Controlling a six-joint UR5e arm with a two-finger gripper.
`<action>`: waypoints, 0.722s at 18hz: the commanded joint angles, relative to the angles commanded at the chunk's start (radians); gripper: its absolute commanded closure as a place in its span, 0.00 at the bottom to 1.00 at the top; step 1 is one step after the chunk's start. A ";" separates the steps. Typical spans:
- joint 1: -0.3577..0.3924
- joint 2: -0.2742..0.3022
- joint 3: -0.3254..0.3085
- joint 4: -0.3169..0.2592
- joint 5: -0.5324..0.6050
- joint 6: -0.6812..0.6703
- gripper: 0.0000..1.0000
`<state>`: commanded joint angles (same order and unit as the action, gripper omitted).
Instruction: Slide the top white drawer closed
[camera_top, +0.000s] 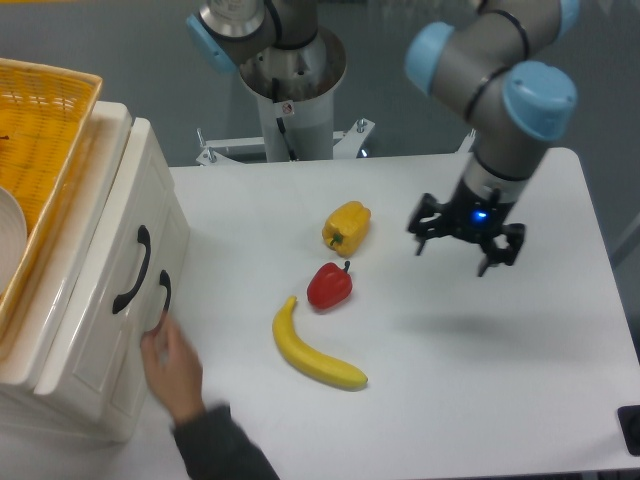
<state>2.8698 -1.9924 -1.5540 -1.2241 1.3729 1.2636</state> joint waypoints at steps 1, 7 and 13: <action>0.017 -0.020 0.015 0.008 0.000 0.044 0.00; 0.043 -0.078 0.107 0.011 0.107 0.244 0.00; 0.042 -0.094 0.156 0.041 0.109 0.393 0.00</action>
<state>2.9115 -2.0861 -1.3976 -1.1827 1.4818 1.6565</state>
